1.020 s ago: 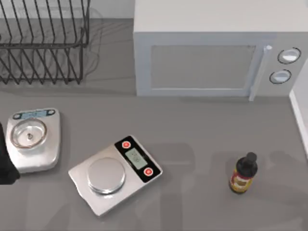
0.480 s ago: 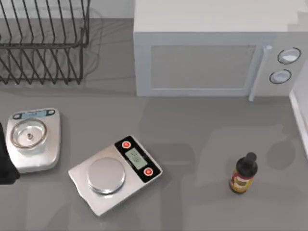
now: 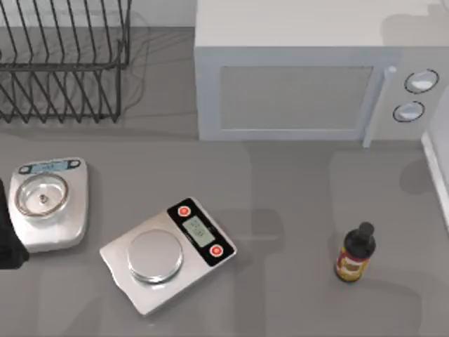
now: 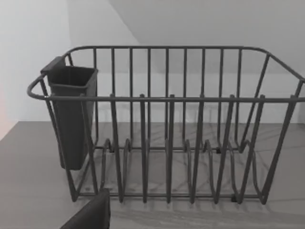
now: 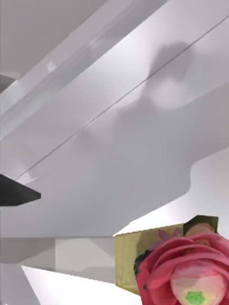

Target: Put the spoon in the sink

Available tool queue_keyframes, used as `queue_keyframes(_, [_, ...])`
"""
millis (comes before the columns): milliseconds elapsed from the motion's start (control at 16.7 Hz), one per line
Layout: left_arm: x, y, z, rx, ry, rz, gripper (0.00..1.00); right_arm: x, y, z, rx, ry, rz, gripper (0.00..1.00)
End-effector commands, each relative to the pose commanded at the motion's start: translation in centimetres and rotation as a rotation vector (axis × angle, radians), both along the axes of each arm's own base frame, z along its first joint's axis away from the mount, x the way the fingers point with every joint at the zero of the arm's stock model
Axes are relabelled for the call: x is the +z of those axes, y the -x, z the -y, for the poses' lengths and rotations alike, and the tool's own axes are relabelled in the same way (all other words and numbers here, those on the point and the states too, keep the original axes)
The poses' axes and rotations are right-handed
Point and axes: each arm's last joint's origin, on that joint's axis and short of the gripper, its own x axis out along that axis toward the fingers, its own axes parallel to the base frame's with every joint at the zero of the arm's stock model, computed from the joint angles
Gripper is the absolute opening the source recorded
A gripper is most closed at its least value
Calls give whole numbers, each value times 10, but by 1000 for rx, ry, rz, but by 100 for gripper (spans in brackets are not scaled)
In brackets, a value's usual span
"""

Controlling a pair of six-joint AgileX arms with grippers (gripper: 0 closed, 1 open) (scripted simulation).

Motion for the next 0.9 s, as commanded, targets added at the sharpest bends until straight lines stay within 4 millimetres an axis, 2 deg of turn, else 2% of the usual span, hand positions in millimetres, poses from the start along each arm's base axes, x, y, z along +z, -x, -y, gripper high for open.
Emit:
queue_keyframes(180, [0,0,0,0,0,0,100,-7,-5,-2,3,1,11,0])
queue_keyframes(720, [0,0,0,0,0,0,100,-8,-8,-1,5,5,38,0])
queue_keyframes(900, [0,0,0,0,0,0,100,-27,-10,-3,11,2,17,0])
